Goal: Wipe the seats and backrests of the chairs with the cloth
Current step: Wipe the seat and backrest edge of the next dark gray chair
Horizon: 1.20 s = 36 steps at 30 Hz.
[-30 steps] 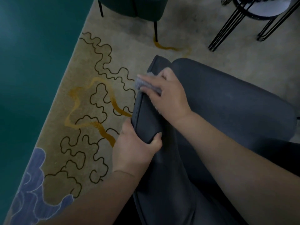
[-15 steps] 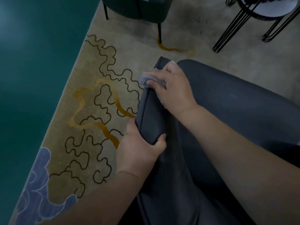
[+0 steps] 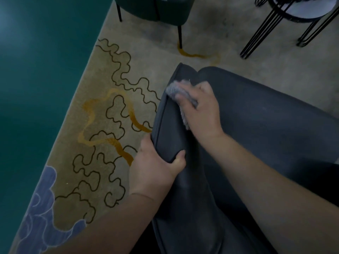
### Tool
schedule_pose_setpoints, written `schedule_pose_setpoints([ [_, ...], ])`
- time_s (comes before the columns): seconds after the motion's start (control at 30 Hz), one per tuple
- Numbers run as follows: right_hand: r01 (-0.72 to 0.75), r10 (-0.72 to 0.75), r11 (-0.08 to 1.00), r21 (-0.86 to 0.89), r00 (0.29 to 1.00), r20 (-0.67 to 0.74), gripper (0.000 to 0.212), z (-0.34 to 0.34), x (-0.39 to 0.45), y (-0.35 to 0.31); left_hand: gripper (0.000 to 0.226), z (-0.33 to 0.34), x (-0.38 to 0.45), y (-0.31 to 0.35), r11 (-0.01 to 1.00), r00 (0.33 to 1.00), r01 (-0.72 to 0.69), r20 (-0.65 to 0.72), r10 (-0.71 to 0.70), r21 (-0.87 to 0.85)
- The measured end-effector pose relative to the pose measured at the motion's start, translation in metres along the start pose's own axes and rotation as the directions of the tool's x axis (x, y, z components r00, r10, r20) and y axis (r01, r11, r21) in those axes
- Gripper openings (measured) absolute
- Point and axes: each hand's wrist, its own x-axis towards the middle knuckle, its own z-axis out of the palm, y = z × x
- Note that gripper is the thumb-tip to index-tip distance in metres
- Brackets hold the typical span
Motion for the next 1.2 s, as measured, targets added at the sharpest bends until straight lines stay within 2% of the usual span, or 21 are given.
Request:
schedule_pose_setpoints([
  [0.1, 0.072, -0.073, 0.997, 0.019, 0.997, 0.031, 0.035, -0.002, -0.037, -0.005, 0.068, -0.001, 0.0, 0.001, 1.0, 1.0, 0.005, -0.015, -0.005, -0.01],
  [0.2, 0.136, -0.131, 0.987, -0.087, 0.99, 0.056, 0.034, -0.001, -0.006, -0.002, 0.08, 0.0, 0.0, 0.0, 1.0, 1.0, 0.01, -0.011, -0.01, 0.002],
  [0.27, 0.074, -0.072, 0.993, -0.091, 0.997, 0.024, 0.033, 0.005, 0.029, 0.0, 0.088, 0.0, 0.0, -0.001, 1.0, 1.0, 0.006, -0.026, -0.005, 0.016],
  [0.37, -0.059, 0.06, 0.998, 0.022, 0.998, -0.032, 0.031, 0.01, 0.05, 0.005, 0.094, 0.001, -0.001, -0.002, 1.0, 0.999, -0.003, -0.035, 0.004, 0.017],
  [0.53, 0.054, -0.053, 0.998, 0.023, 0.998, -0.029, 0.033, 0.004, -0.027, -0.001, 0.088, -0.001, 0.0, 0.001, 1.0, 0.999, -0.006, -0.038, 0.006, 0.001],
  [0.63, 0.075, -0.075, 0.997, -0.027, 0.997, 0.021, 0.034, 0.005, -0.007, 0.004, 0.093, 0.001, 0.0, 0.0, 0.999, 0.999, -0.004, -0.036, 0.005, 0.034],
  [0.7, -0.004, 0.004, 1.0, -0.023, 1.0, 0.022, 0.031, 0.006, 0.029, 0.009, 0.092, 0.0, 0.0, -0.001, 0.999, 0.999, 0.0, -0.04, 0.002, 0.033],
  [0.8, -0.135, 0.133, 0.984, 0.114, 0.991, 0.017, 0.025, 0.0, 0.07, 0.016, 0.089, 0.0, -0.001, 0.0, 0.999, 0.999, -0.012, -0.048, 0.014, 0.039],
  [0.93, -0.245, 0.254, 0.957, 0.159, 0.967, -0.039, 0.022, -0.001, 0.026, 0.017, 0.084, 0.001, 0.0, -0.001, 1.0, 0.999, -0.012, -0.048, 0.012, -0.005],
  [1.07, -0.193, 0.212, 0.961, 0.199, 0.974, -0.077, 0.036, -0.001, -0.041, 0.015, 0.089, 0.001, 0.0, -0.002, 1.0, 0.999, -0.005, -0.037, 0.004, -0.031],
  [1.2, -0.206, 0.217, 0.97, 0.128, 0.973, -0.076, 0.025, 0.002, 0.017, 0.028, 0.088, 0.002, 0.001, -0.002, 1.0, 0.999, -0.002, -0.047, 0.002, -0.002],
])
